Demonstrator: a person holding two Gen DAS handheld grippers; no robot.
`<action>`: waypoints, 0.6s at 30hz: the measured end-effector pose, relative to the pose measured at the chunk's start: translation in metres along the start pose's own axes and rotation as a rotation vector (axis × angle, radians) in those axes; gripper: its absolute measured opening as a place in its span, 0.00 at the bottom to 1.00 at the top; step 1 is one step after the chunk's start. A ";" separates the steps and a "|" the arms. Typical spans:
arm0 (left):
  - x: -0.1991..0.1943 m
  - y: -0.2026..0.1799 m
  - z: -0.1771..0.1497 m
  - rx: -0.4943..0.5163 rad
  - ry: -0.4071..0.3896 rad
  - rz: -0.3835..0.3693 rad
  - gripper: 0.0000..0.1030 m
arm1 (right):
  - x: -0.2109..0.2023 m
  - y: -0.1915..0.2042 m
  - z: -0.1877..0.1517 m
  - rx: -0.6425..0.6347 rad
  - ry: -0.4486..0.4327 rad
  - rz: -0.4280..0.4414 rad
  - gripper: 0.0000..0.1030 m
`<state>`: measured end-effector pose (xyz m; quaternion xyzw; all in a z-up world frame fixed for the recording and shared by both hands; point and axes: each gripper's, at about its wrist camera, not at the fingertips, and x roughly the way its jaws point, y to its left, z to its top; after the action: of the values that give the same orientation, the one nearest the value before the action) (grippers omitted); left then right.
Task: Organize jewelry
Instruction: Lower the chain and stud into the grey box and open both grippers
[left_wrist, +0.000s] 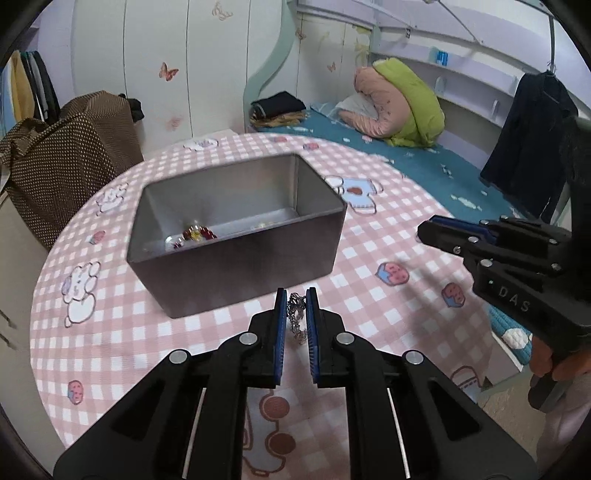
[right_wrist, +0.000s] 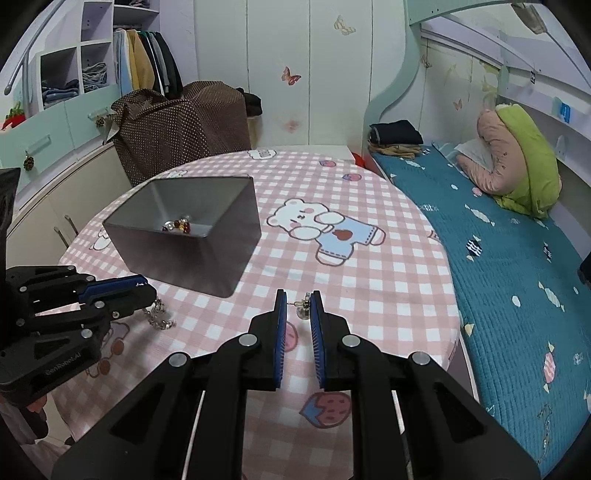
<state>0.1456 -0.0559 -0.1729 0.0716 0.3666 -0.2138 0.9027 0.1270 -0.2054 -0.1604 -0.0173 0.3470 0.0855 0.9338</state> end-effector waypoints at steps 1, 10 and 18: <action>-0.005 0.001 0.001 0.000 -0.011 0.000 0.10 | -0.001 0.001 0.001 -0.002 -0.005 0.000 0.12; -0.042 0.001 0.020 0.020 -0.116 0.017 0.10 | -0.015 0.017 0.022 -0.033 -0.068 0.013 0.12; -0.063 0.010 0.043 0.006 -0.204 0.053 0.10 | -0.024 0.036 0.048 -0.079 -0.140 0.040 0.12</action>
<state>0.1366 -0.0383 -0.0986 0.0619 0.2701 -0.1974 0.9403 0.1339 -0.1687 -0.1077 -0.0412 0.2774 0.1186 0.9525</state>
